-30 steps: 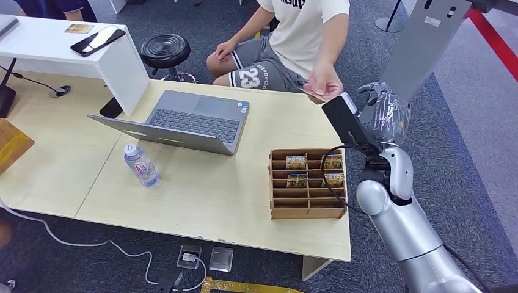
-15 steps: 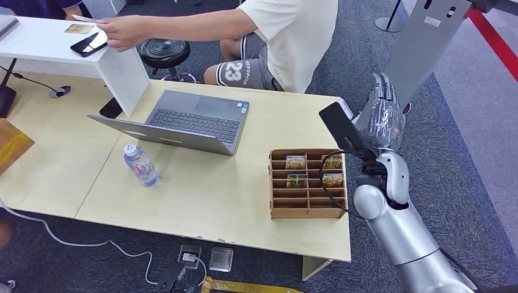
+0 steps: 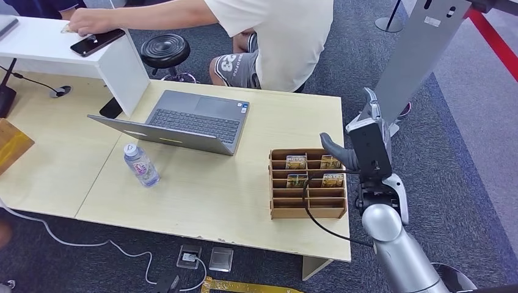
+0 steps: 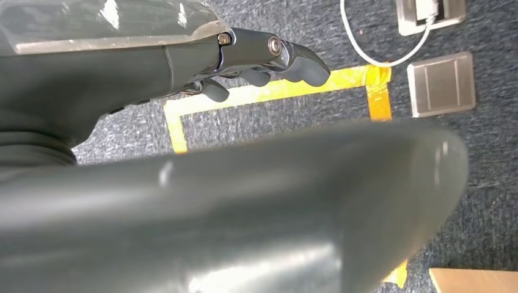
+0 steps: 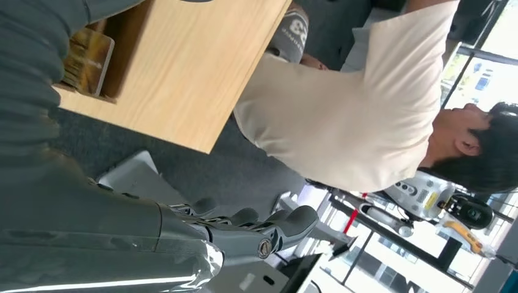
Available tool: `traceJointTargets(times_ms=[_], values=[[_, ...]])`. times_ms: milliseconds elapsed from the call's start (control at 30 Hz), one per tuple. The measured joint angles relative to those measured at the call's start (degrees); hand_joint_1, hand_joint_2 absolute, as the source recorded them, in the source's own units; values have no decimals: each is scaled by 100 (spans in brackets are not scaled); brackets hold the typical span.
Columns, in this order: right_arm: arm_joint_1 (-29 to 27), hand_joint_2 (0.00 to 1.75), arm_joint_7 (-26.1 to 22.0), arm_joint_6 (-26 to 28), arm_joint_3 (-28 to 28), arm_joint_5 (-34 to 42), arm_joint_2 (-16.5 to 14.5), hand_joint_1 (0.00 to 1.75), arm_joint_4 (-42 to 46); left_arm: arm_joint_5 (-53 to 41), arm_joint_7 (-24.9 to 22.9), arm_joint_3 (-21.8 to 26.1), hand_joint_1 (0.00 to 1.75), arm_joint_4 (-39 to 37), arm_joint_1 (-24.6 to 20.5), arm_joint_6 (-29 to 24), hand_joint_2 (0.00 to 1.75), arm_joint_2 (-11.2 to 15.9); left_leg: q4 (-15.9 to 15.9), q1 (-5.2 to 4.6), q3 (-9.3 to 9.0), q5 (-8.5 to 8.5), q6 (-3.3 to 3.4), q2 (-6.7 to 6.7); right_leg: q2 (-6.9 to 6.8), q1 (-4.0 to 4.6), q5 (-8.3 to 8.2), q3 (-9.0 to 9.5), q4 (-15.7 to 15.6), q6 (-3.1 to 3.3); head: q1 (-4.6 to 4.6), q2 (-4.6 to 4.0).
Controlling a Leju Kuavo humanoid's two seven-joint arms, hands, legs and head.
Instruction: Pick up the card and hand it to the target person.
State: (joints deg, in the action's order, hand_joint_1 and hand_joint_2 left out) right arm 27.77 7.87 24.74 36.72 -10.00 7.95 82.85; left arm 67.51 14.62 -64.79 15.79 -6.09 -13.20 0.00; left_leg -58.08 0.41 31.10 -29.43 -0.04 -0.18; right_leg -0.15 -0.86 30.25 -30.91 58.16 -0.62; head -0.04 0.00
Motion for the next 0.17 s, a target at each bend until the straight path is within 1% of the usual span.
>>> traceJointTargets(times_ms=[133,167], values=[[-559,175,-106,-147,-83,498,184,0,530,36,13,9,0,1,9,0,0,0,0,0,1,-3,0,3,3,0,0,-1,-1,0,1,0],[-623,175,-113,-173,-92,553,207,0,592,42,14,10,0,1,11,0,0,0,0,0,1,-3,-1,3,3,0,0,-1,-2,0,1,0]])
